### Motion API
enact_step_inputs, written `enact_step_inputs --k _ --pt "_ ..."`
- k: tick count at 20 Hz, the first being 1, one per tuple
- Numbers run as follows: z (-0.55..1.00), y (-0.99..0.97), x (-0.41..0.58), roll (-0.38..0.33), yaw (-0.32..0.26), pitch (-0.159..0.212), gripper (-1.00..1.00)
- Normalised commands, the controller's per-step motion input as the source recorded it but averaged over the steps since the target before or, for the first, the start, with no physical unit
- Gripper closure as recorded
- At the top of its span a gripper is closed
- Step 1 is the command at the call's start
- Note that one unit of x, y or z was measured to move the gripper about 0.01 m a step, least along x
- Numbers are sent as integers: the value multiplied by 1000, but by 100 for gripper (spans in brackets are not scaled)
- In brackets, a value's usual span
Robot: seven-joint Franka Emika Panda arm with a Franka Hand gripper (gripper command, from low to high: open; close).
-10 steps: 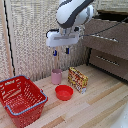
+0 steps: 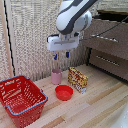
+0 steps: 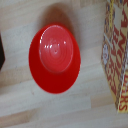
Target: Move your gripper towards the pink mug and hold it gently. Lift the pink mug from the surface. Position it above the basket, lowering it gently until it is placed inside. Release the grip on the pink mug, completing the task.
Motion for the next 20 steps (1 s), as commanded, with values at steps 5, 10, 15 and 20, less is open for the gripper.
enact_step_inputs --k 5,10,15,20 --pt "-276 -178 368 57 -291 24 -100" --pt "-269 -15 331 23 -320 30 -100" --pt "-231 23 195 0 -272 25 -100" --pt "-223 -22 47 0 -173 37 -100"
